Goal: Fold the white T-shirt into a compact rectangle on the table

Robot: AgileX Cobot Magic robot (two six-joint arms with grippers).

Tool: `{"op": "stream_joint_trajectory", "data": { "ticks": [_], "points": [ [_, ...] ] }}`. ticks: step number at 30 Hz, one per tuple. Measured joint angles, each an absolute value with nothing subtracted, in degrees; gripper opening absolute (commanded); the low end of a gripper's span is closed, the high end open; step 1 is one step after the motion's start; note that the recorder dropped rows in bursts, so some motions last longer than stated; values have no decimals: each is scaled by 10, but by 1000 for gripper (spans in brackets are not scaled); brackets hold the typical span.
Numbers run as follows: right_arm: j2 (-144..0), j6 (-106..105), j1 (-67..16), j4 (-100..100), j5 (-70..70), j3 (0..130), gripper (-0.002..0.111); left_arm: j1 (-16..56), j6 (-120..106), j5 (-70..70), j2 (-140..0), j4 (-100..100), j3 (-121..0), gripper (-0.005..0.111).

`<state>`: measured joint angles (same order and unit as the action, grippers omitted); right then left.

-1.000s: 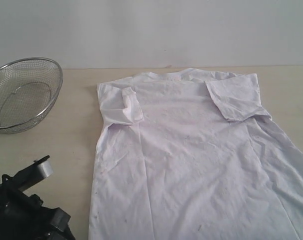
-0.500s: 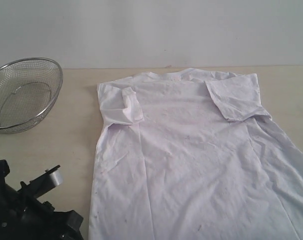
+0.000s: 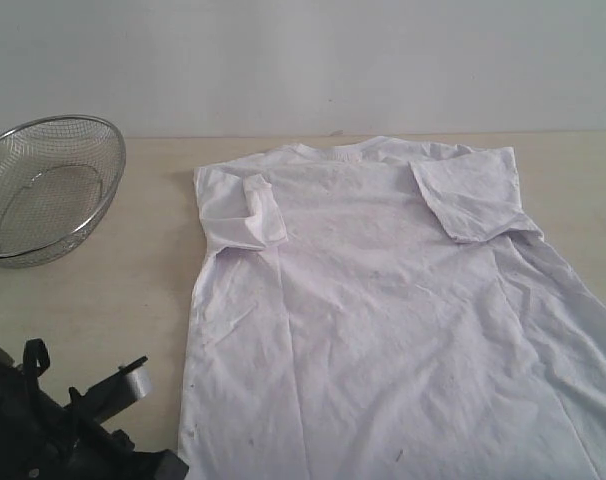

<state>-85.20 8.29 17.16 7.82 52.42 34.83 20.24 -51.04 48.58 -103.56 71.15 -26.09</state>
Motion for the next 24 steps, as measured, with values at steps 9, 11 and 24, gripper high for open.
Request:
{"op": "stream_joint_trajectory", "data": {
  "ticks": [9,11,24],
  "points": [
    [-852,43,178,55,513,348,61,216,-527,502,-1056,733,-261,51],
    [-852,43,178,65,500,348,61,216,-528,502,-1056,733,-261,51],
    [-883,25,178,51,486,348,61,216,-532,502,-1056,733,-261,51]
  ]
}}
